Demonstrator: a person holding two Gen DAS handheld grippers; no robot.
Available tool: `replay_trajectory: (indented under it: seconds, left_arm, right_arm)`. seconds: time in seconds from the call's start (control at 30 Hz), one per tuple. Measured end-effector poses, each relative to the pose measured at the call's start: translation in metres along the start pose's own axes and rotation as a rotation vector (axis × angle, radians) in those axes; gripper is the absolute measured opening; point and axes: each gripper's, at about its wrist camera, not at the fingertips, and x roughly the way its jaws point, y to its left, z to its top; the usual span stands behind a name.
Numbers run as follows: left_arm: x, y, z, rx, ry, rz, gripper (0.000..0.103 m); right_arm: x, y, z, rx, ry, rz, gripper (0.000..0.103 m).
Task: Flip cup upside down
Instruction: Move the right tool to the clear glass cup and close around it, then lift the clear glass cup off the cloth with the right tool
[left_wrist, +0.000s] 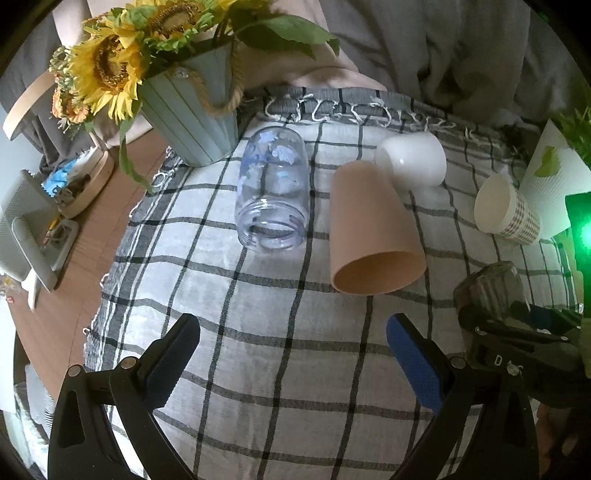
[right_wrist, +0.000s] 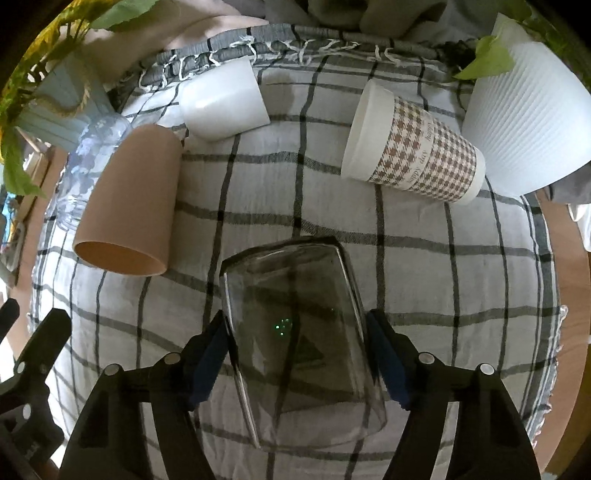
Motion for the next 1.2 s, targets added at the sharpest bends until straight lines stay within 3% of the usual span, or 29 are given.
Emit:
replay_trajectory:
  seconds: [0.3,0.57,0.67,0.7,0.9,1.2]
  left_arm:
    - [-0.009,0.012,-0.005,0.114,-0.034,-0.065,0.103]
    - [-0.010,0.045,-0.022,0.230,-0.021,-0.128,0.103]
    - [-0.008,0.060,-0.026,0.243,-0.015,-0.120,0.103]
    - [-0.006,0.063,-0.027,0.334,-0.023,-0.160,0.103]
    - [0.002,0.077,-0.033,0.361,-0.005,-0.163,0.103]
    - [0.003,0.078,-0.036,0.386,-0.007,-0.162,0.103]
  right_arm:
    - [-0.015,-0.001,-0.013,0.071,-0.034,0.009,0.071]
    - [-0.049,0.029,-0.048,0.178,-0.108,0.049,0.071]
    - [-0.048,0.048,-0.064,0.193,-0.106,0.043,0.071]
    - [-0.047,0.053,-0.068,0.198,-0.100,0.044,0.071]
    - [-0.030,0.065,-0.087,0.263,-0.062,0.041,0.071]
    - [-0.017,0.067,-0.084,0.308,-0.087,-0.009,0.071]
